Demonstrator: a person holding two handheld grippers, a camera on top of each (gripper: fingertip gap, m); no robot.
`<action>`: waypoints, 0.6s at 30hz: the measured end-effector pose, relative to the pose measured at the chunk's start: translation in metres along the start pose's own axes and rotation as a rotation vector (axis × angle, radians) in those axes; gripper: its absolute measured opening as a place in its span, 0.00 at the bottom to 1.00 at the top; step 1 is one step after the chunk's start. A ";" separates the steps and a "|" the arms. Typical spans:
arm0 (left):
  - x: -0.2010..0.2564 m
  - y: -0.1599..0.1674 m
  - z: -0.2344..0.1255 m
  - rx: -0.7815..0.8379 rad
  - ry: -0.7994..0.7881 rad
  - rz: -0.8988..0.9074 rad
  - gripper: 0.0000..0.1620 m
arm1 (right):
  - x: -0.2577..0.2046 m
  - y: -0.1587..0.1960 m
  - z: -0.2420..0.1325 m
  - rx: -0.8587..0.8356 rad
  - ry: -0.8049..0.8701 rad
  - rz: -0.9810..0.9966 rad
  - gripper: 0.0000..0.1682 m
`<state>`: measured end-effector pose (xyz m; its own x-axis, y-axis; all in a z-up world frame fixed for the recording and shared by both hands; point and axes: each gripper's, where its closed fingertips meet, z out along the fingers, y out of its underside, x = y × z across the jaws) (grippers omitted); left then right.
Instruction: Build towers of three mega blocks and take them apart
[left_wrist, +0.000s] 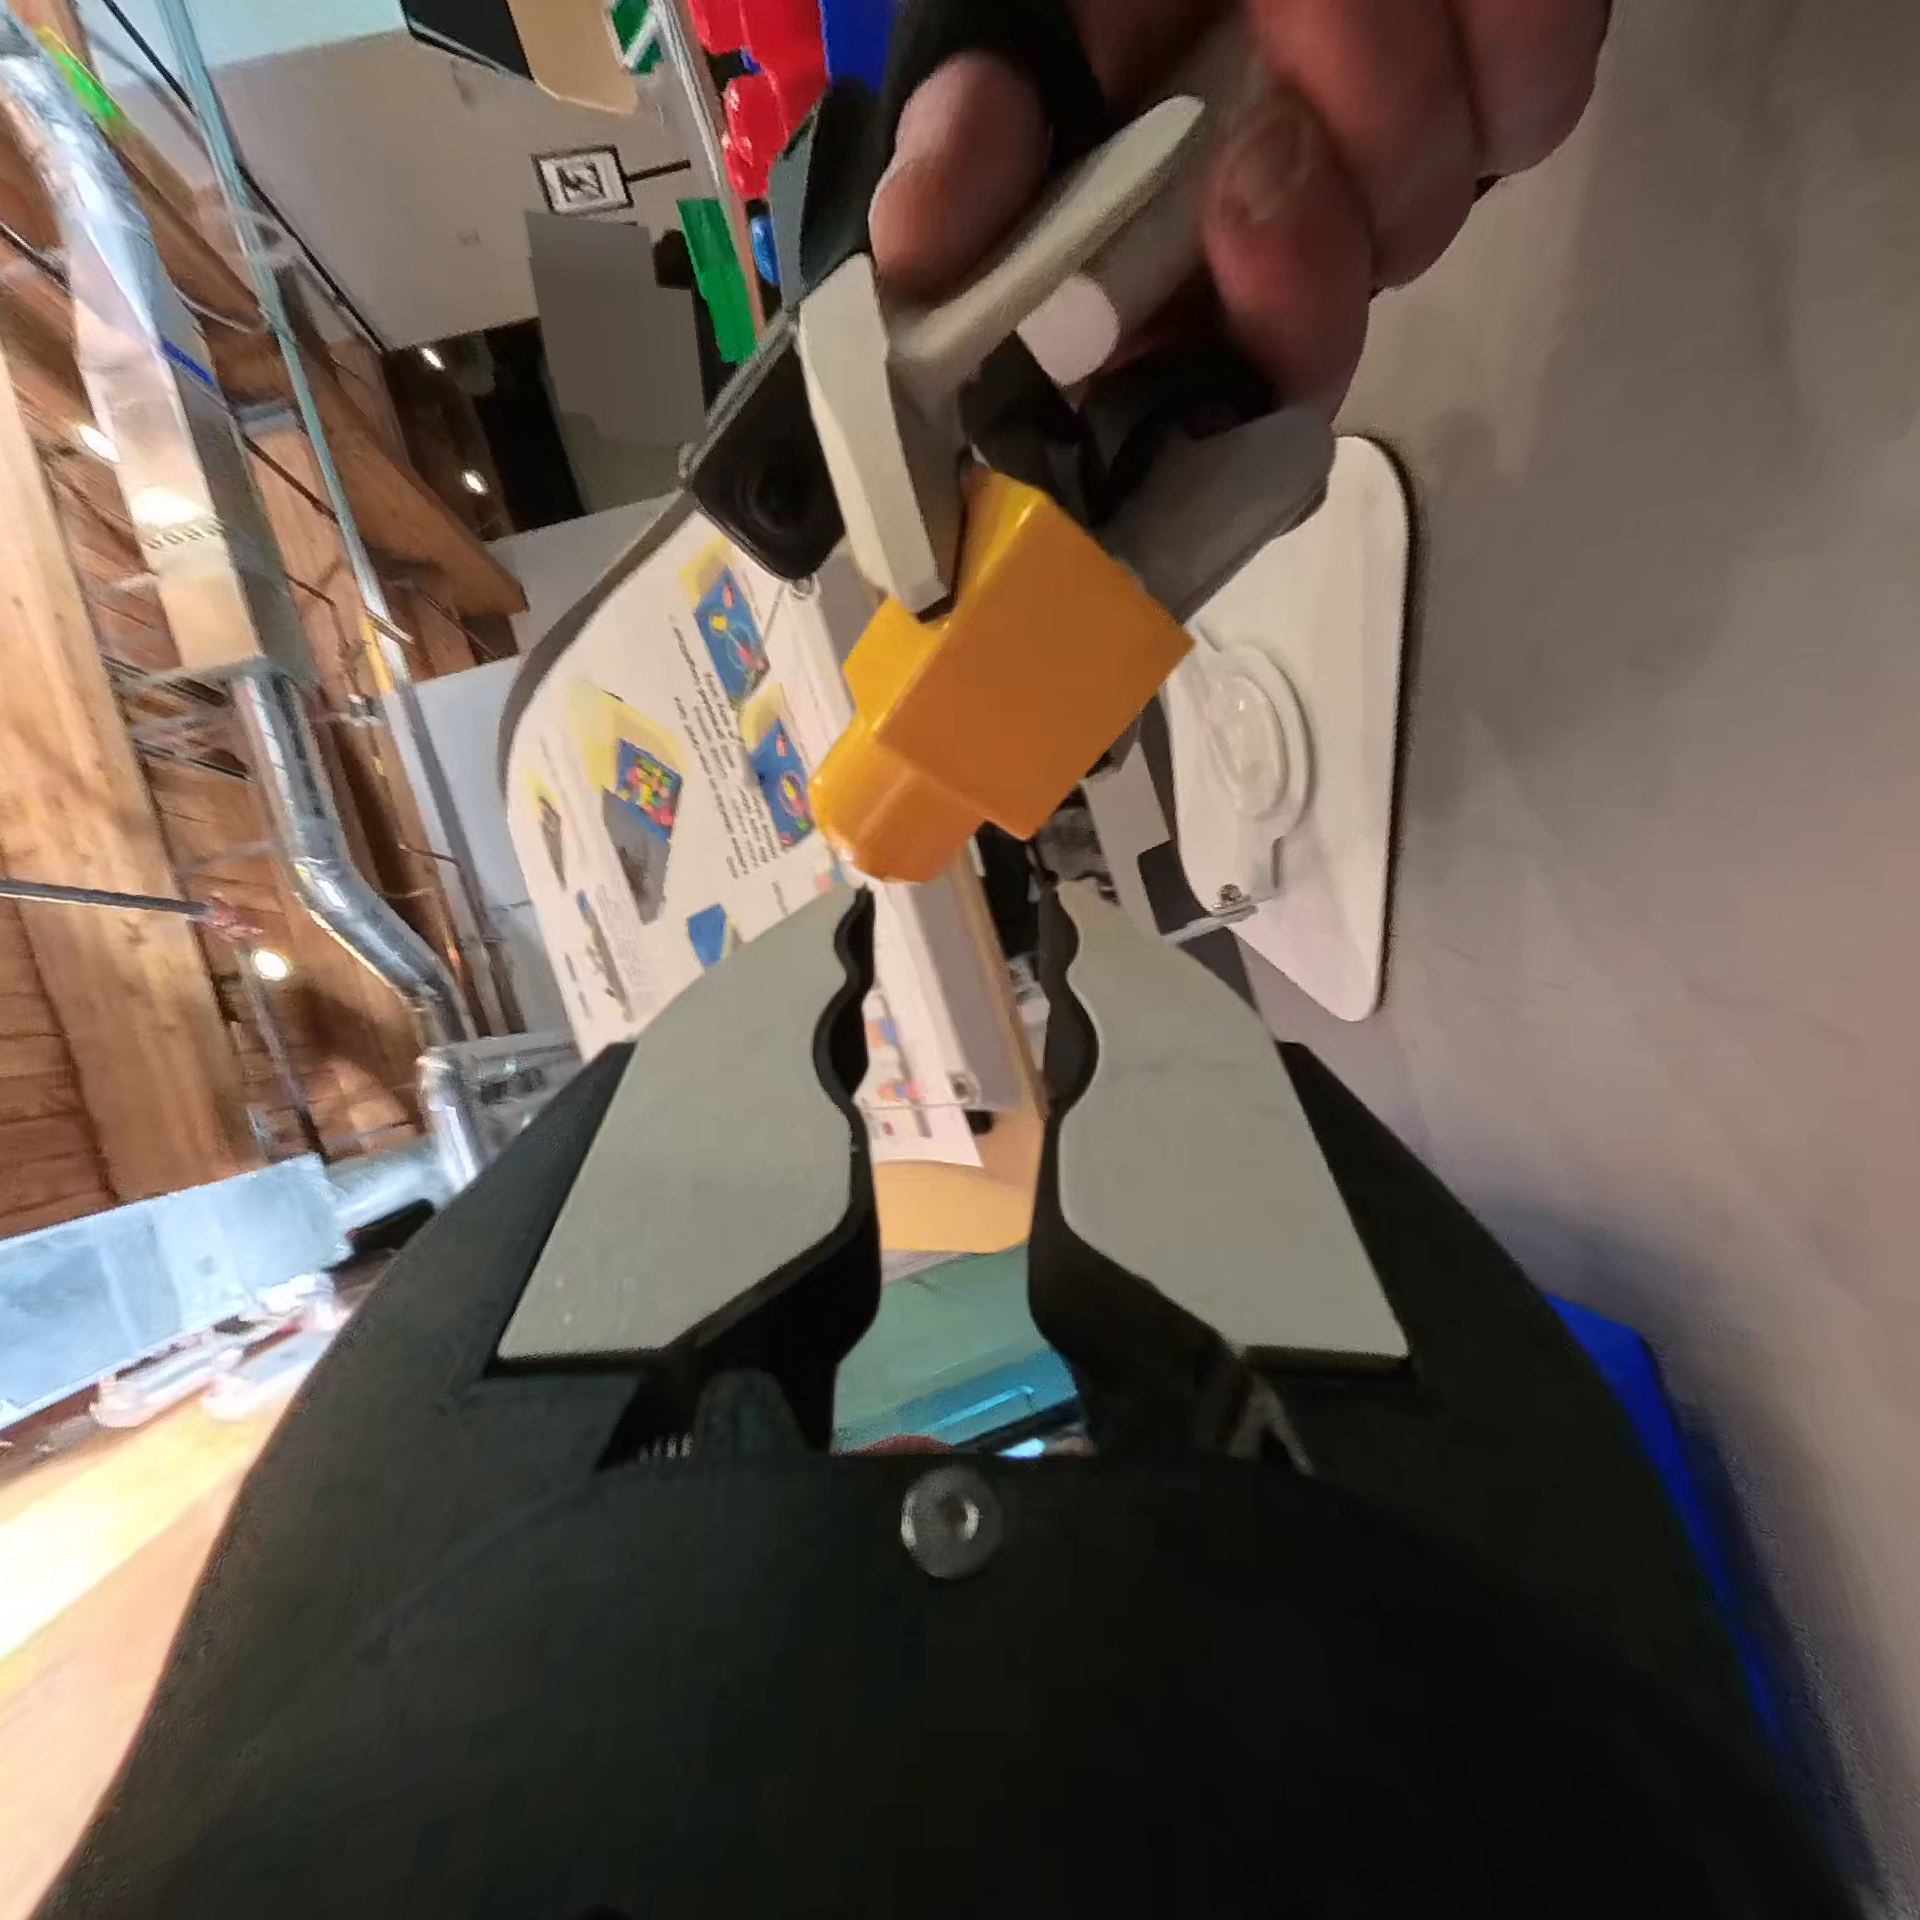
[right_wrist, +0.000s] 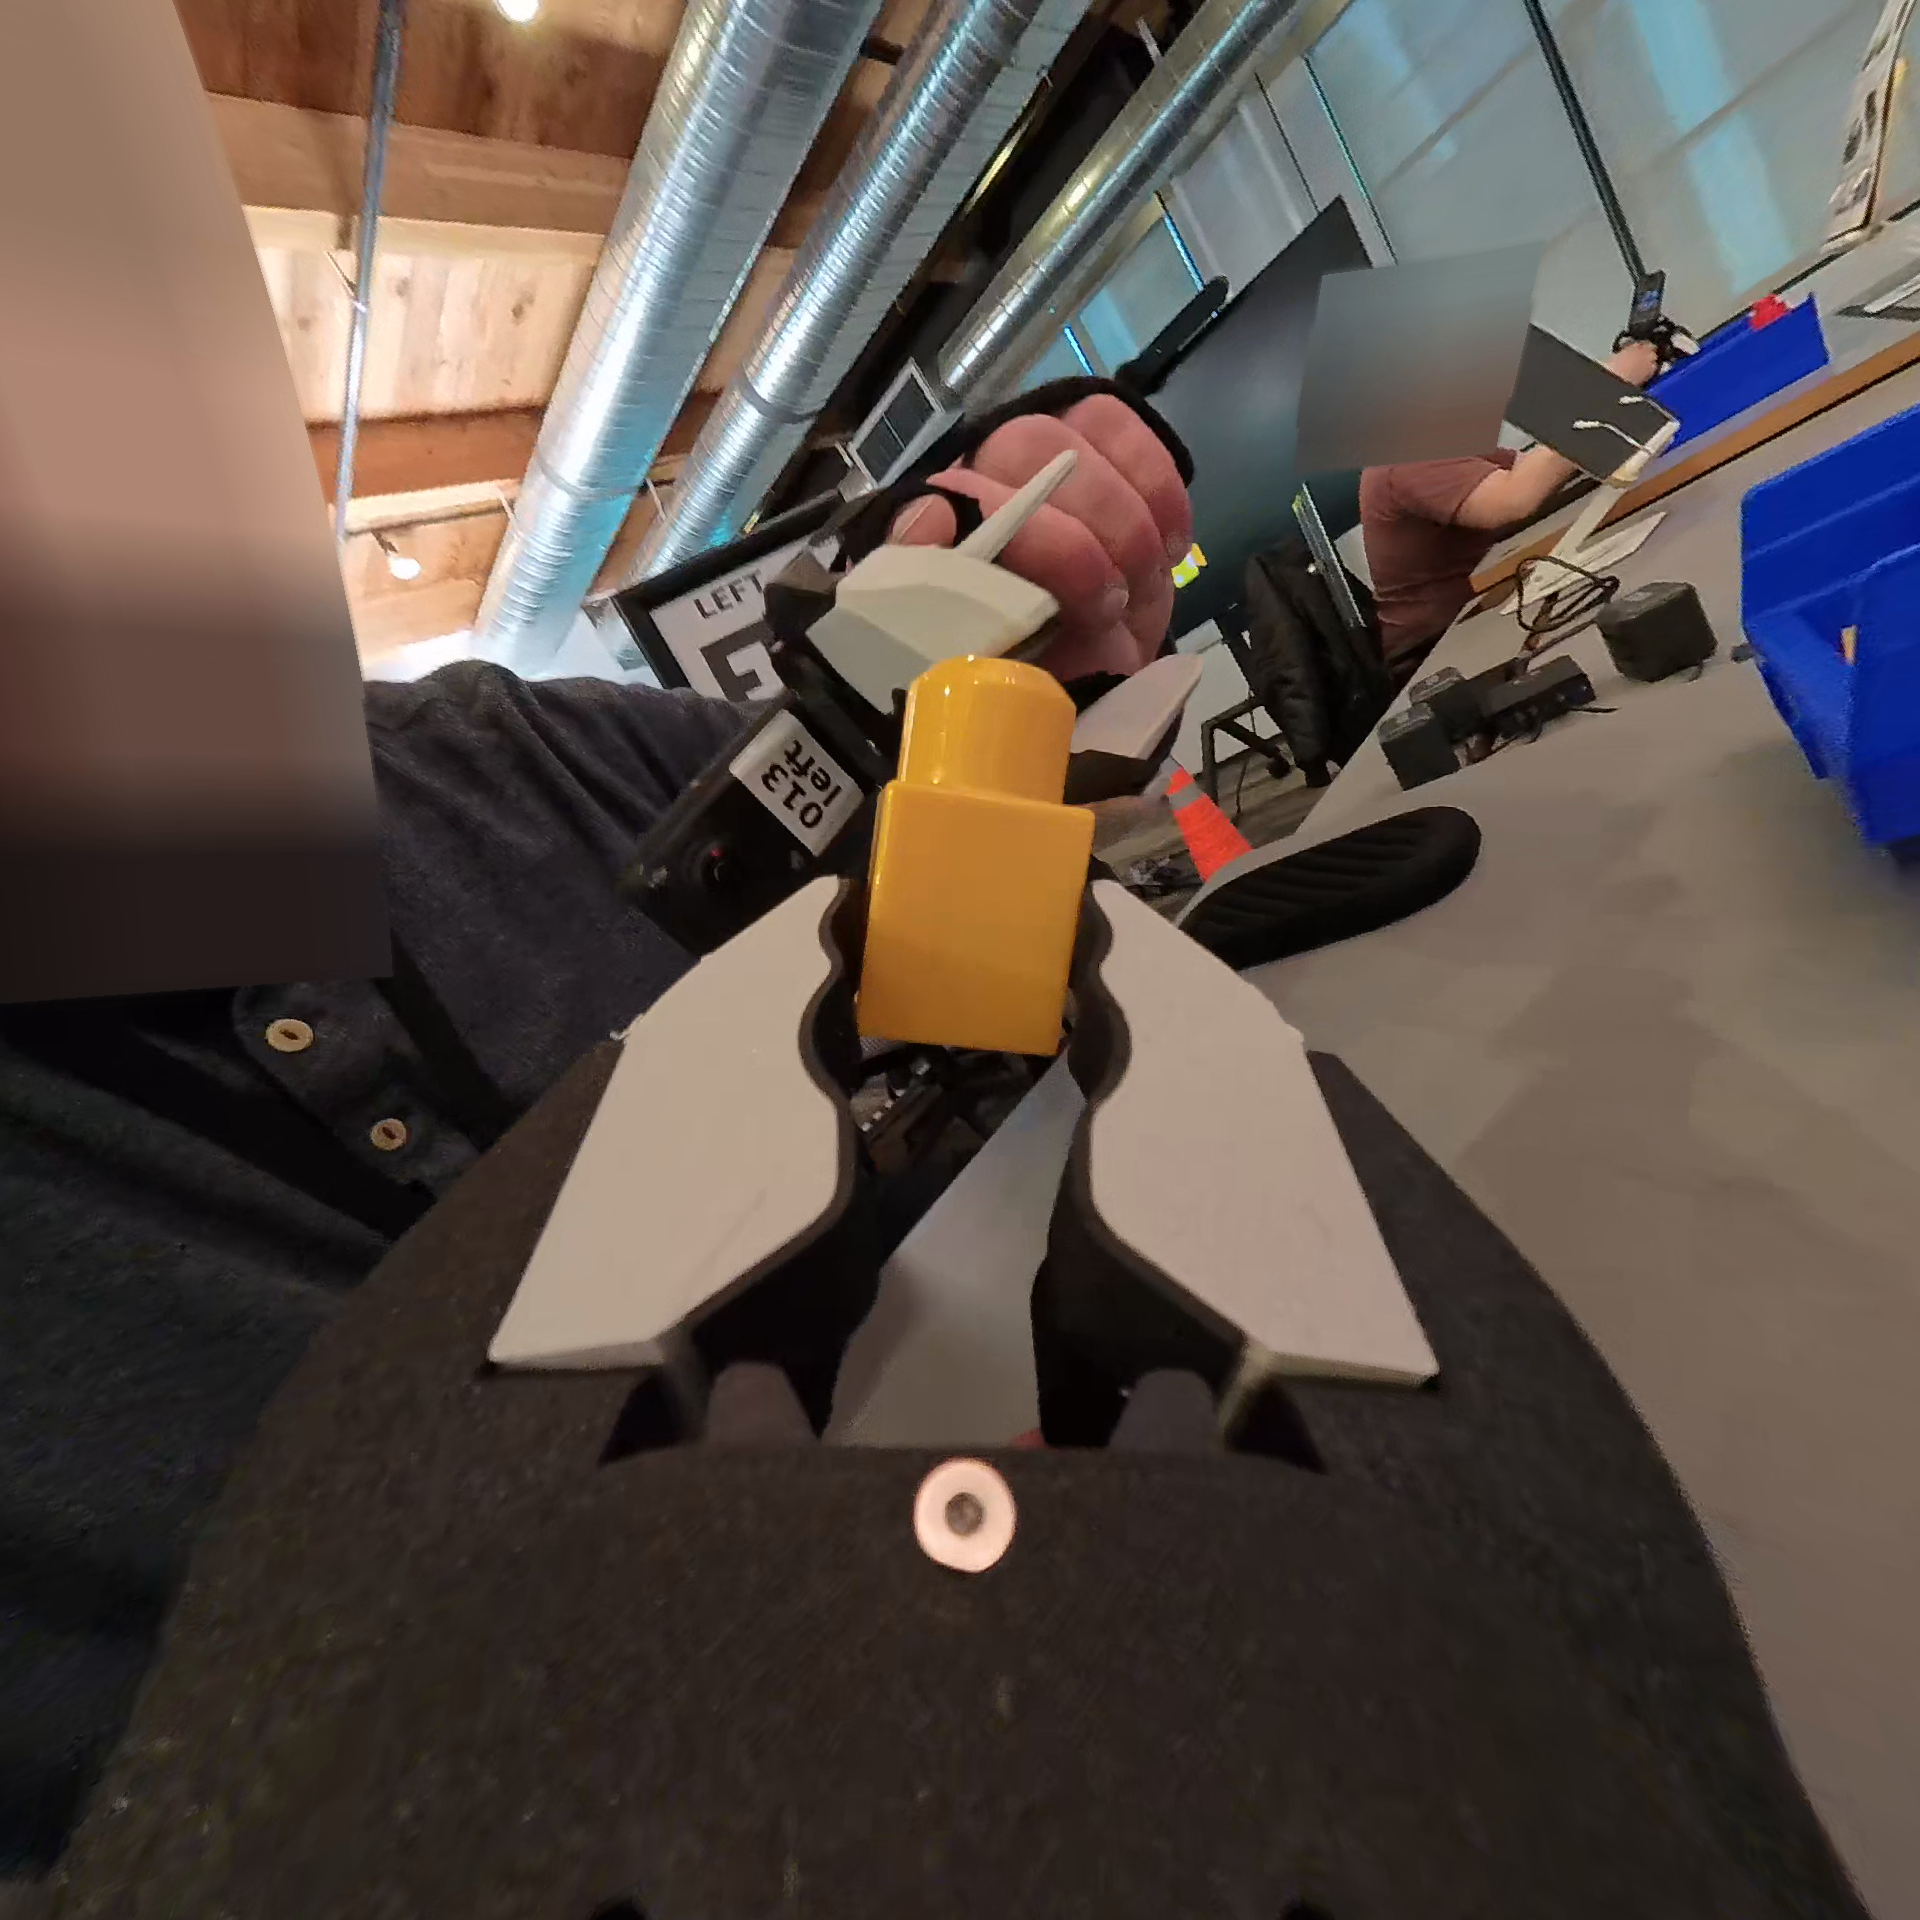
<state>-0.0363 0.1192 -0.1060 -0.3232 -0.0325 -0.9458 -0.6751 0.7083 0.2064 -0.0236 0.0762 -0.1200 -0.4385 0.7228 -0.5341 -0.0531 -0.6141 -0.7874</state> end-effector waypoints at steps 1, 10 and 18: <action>0.002 0.003 0.000 -0.015 0.008 -0.022 0.18 | 0.001 0.002 0.002 -0.011 0.006 -0.011 0.22; 0.008 0.006 0.001 -0.024 0.105 -0.345 0.10 | 0.016 0.016 0.004 -0.115 0.160 -0.180 0.22; 0.005 0.002 0.004 -0.003 0.158 -0.489 0.04 | 0.027 0.027 0.004 -0.193 0.250 -0.305 0.22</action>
<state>-0.0369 0.1229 -0.1113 -0.0649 -0.4659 -0.8825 -0.7744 0.5813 -0.2499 -0.0405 0.0774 -0.1541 -0.1970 0.9308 -0.3078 0.0326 -0.3075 -0.9510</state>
